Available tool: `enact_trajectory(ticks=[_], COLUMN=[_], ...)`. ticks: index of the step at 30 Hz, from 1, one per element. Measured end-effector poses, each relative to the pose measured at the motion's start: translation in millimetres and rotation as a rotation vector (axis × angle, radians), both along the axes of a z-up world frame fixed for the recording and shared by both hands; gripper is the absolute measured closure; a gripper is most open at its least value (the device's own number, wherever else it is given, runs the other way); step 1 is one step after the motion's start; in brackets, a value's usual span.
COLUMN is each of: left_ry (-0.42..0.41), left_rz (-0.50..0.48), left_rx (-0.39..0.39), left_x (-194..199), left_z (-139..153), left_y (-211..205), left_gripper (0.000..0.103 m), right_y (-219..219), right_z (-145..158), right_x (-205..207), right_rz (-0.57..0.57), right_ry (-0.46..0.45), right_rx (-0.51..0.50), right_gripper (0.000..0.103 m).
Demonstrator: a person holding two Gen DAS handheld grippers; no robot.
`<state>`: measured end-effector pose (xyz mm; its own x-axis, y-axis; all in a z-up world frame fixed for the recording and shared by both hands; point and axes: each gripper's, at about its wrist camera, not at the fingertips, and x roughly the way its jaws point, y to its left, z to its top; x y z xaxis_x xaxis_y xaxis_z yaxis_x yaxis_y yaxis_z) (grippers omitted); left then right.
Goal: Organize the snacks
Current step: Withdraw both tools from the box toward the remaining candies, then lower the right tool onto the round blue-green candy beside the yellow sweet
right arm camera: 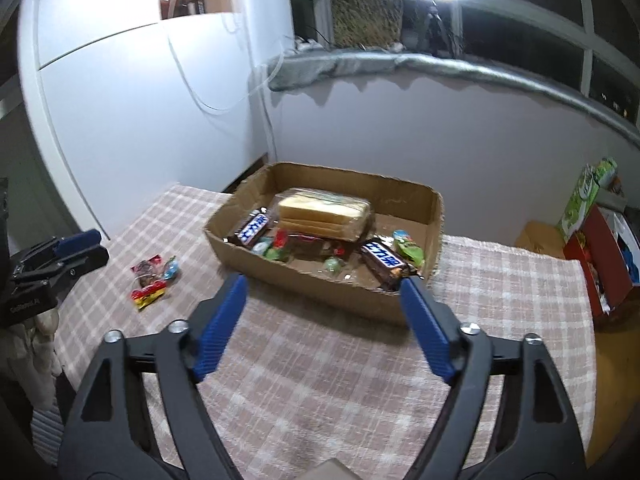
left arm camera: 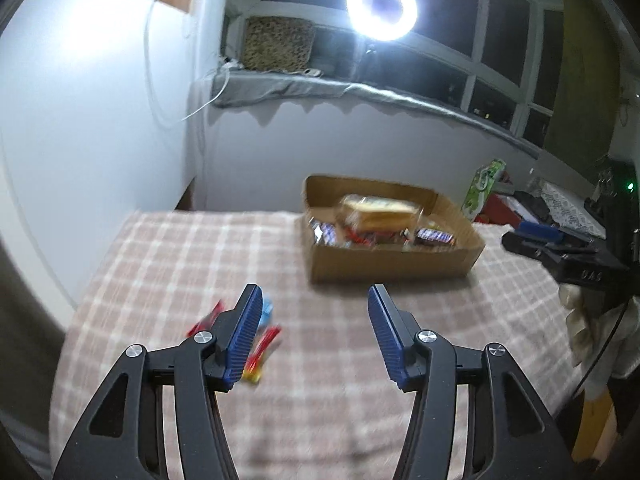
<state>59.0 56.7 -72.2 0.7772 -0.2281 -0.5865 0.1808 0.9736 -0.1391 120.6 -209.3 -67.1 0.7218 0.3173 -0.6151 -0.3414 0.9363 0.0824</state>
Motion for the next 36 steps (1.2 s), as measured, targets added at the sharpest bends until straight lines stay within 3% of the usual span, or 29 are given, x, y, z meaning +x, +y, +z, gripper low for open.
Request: enact_trajectory(ticks=[4,11,21,26,31,36], left_ry=[0.034,0.077,0.08,0.073,0.073,0.071], left_rz=[0.014,0.047,0.123,0.161,0.171,0.175], left_rx=[0.012,-0.002,-0.04,-0.068,-0.067,-0.086], left_x=[-13.7,-19.3,-19.3,-20.9,-19.8,-18.8], left_z=[-16.0,-36.5,-46.2,-47.5,-50.6,-52.0], left_y=[8.4,30.0,66.9,83.3,92.1,98.1], left_gripper=[0.049,0.049,0.049,0.049,0.049,0.049], right_y=[15.6,55.9,111.9,147.2,184.0,211.9], right_z=[-6.5,-27.6,-37.2,-44.7,-58.6,-76.9], right_x=[-8.3,-3.8,23.6,44.3,66.3,84.8], right_rz=[0.04,0.134,0.26,0.327,0.381,0.404], right_ry=[0.004,0.087,0.195,0.27,0.346,0.416], right_rx=[-0.016,-0.052,0.004,0.04,0.059,0.077], right_gripper=[0.017,0.017,0.018,0.057,0.075,0.08])
